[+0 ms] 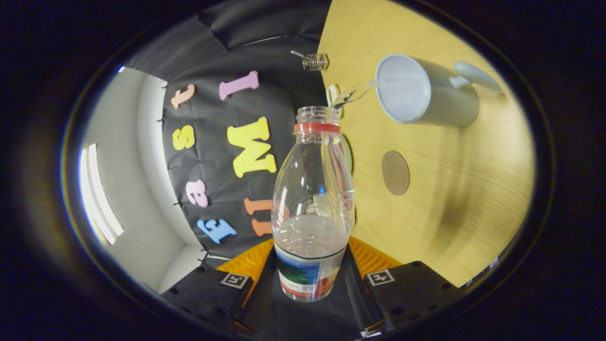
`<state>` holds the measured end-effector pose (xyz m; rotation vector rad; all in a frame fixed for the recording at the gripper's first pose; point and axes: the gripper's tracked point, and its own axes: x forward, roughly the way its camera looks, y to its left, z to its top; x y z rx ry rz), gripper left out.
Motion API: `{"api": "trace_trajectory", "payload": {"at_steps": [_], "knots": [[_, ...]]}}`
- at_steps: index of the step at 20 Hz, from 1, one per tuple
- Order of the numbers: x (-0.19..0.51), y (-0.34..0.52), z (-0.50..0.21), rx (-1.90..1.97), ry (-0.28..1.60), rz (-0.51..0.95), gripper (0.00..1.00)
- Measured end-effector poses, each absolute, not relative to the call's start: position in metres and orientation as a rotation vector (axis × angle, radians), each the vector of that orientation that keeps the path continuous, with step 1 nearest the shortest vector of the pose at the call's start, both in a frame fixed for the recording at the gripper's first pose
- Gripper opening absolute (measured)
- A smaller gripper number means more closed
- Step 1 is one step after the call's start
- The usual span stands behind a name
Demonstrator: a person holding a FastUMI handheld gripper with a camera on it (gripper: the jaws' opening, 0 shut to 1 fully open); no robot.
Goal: Take the bottle from table, then pour the juice into the cup, finally place the bottle on the coaster
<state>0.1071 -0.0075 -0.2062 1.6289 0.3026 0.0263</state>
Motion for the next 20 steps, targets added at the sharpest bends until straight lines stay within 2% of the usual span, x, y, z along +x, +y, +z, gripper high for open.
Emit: {"api": "trace_trajectory", "payload": {"at_steps": [20], "knots": [[0.119, 0.0, -0.176, 1.703, 0.306, 0.042, 0.76]]}}
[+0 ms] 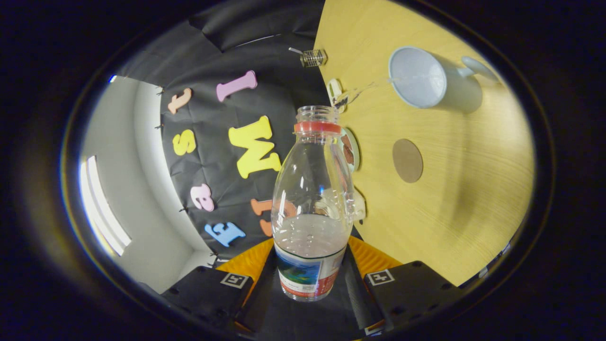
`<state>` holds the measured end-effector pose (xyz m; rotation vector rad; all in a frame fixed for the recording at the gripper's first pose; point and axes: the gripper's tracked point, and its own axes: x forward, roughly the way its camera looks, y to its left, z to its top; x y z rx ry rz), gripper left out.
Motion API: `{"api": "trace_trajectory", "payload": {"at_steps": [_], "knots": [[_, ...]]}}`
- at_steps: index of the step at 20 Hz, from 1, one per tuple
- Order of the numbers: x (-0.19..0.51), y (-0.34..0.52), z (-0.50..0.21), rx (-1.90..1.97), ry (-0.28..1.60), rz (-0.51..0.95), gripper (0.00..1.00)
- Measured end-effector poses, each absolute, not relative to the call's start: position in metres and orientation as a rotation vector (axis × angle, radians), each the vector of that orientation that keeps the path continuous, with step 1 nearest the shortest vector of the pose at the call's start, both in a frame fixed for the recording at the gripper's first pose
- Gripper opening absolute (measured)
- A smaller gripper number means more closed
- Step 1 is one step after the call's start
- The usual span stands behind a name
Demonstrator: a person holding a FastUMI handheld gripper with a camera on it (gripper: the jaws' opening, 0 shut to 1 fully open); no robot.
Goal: Take the bottle from table, then pour the juice into the cup, finally place the bottle on the coaster
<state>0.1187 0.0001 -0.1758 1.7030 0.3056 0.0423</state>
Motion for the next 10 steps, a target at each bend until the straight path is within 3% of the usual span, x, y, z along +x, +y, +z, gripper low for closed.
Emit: {"api": "trace_trajectory", "payload": {"at_steps": [10], "knots": [[0.125, -0.002, -0.161, 1.752, 0.301, 0.051, 0.76]]}}
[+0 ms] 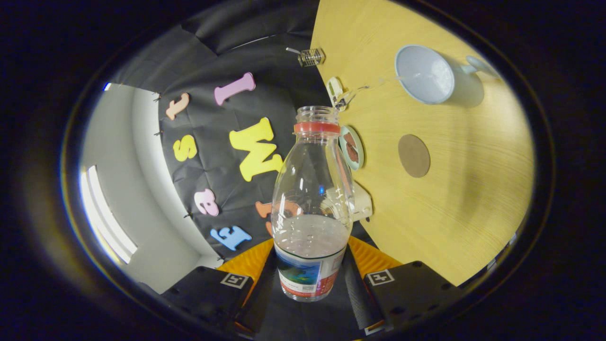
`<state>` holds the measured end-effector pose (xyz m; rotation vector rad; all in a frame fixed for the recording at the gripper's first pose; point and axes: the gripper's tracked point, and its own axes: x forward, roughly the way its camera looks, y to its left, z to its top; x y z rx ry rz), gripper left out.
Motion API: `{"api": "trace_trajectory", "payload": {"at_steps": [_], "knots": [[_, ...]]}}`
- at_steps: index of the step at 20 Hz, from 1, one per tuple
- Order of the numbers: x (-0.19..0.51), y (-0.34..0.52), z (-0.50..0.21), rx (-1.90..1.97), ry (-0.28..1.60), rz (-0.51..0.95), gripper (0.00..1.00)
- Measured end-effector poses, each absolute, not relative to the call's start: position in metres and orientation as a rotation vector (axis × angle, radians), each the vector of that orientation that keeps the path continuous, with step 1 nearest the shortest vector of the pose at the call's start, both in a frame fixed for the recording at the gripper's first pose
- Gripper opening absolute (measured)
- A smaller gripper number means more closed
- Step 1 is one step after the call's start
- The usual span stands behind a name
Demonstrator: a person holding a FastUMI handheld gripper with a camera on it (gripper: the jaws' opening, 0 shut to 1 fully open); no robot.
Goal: Take the bottle from table, then pour the juice into the cup, finally place the bottle on the coaster
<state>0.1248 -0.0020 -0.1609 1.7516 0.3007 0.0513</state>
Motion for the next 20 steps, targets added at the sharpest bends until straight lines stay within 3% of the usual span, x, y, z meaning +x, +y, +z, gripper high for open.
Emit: {"api": "trace_trajectory", "payload": {"at_steps": [20], "knots": [[0.133, -0.011, -0.137, 1.88, 0.287, 0.03, 0.76]]}}
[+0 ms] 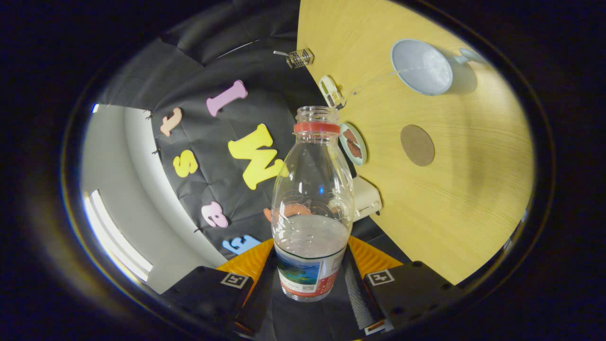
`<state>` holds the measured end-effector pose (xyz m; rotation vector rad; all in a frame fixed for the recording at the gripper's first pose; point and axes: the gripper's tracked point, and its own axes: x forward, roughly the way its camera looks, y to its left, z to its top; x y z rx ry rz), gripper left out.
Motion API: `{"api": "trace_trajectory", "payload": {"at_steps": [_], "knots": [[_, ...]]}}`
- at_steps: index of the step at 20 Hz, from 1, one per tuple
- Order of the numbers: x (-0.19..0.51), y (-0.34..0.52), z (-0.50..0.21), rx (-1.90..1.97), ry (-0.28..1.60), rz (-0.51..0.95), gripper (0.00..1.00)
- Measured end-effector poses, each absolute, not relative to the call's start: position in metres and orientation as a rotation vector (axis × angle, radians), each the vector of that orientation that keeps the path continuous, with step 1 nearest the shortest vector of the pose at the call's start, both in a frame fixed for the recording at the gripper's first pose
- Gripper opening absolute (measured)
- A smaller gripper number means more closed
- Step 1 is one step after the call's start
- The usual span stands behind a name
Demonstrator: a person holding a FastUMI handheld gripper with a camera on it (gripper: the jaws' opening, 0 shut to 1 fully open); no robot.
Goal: Take the bottle from table, then pour the juice into the cup, finally place the bottle on the coaster
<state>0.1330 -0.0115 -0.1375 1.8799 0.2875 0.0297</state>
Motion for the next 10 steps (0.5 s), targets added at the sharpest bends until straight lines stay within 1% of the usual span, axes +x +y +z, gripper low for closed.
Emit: {"api": "trace_trajectory", "payload": {"at_steps": [10], "knots": [[0.134, -0.018, -0.121, 1.943, 0.27, 0.032, 0.75]]}}
